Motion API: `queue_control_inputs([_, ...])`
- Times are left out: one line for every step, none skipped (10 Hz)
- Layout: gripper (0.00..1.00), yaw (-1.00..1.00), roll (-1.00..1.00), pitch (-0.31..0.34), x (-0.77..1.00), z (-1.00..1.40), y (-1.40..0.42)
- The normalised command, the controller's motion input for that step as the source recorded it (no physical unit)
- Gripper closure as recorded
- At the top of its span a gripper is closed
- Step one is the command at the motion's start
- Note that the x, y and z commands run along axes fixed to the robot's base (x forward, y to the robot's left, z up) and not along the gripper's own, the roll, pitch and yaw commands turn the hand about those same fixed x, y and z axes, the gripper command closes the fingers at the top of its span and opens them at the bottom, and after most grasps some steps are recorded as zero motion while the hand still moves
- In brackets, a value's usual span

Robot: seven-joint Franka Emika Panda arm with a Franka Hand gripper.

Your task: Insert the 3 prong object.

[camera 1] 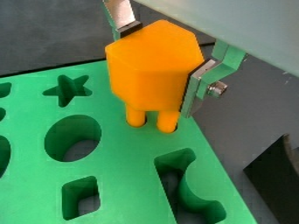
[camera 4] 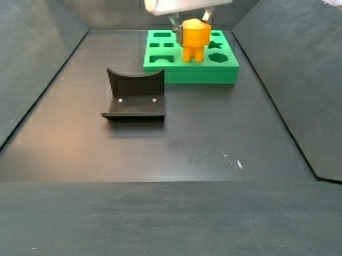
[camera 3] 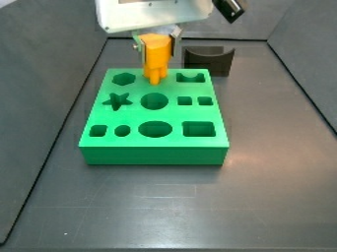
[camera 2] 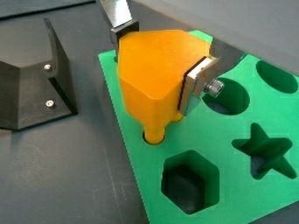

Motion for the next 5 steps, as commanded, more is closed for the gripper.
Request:
queue_control_inputs([1.0,-0.03,0.01,-0.13,0.0,-0.39,0.0])
queue_control_inputs([1.0,-0.01,0.12,-0.034,0.0,-0.28,0.0])
queue_control_inputs([1.0,0.0,0.15,-0.047,0.0,-0.32,0.0])
queue_control_inputs([1.0,0.0,0.16,-0.084,0.0,-0.38,-0.01])
queue_control_inputs([1.0,0.0,0.18,-0.094,0.0,-0.39,-0.02])
